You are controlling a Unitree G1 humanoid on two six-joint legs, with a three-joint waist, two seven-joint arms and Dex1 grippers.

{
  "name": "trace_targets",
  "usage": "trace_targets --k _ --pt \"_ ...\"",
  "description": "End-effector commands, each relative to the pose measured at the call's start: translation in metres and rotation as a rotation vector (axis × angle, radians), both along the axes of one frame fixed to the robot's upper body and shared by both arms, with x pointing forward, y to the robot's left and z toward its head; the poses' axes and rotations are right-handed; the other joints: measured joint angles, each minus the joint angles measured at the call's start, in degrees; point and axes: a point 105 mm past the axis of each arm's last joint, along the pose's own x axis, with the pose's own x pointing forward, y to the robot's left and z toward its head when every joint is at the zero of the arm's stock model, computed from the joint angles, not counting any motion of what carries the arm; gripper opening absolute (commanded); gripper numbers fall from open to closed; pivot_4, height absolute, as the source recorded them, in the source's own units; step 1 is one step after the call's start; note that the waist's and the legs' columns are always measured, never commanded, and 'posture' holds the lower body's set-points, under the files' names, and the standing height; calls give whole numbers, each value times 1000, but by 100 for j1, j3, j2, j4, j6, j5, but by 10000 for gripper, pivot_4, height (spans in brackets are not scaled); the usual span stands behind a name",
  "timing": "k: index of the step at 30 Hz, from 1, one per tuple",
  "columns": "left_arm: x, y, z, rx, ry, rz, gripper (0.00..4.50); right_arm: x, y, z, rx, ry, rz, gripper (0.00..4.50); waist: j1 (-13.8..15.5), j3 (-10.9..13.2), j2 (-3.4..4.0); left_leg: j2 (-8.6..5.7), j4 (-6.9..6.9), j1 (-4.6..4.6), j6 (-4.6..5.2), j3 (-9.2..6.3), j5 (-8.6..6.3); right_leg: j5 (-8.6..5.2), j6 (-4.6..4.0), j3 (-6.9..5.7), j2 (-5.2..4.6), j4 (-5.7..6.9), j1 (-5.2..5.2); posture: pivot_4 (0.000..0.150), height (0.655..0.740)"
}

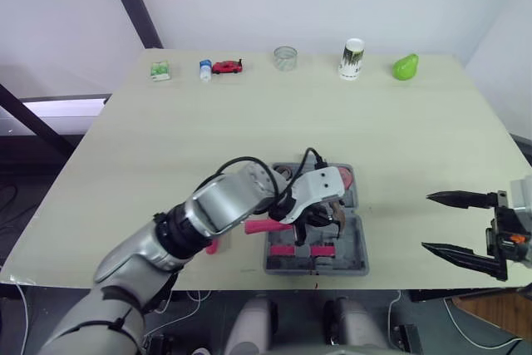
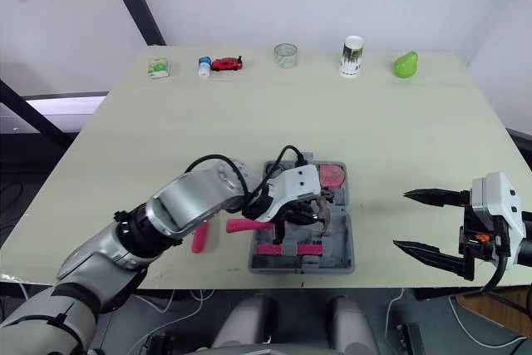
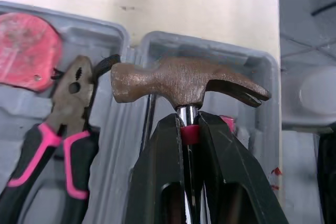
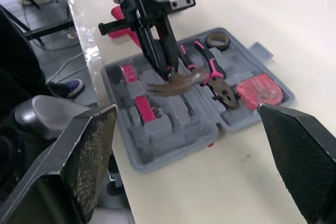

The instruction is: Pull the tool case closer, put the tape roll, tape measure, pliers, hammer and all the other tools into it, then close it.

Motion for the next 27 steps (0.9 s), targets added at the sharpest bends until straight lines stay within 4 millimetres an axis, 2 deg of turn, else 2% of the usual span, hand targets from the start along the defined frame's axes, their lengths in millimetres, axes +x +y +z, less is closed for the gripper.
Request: trace_targets --k 1,14,27 --pt "-2 -10 -1 40 -13 -12 395 -1 -3 9 -6 -56 -17 45000 -4 0 0 0 0 0 0 1 0 0 0 1 0 0 0 1500 7400" --pt "-2 -37 -16 90 -23 -16 395 -10 -15 2 -21 -8 -44 45000 3 -1 3 -1 3 0 0 0 0 0 1 4 0 1 0 1500 7400" --pt "-3 -49 -27 119 -81 -73 395 -14 -20 4 -80 -11 -36 45000 2 -1 4 -2 3 1 0 3 0 0 1 8 0 1 0 1500 7400"
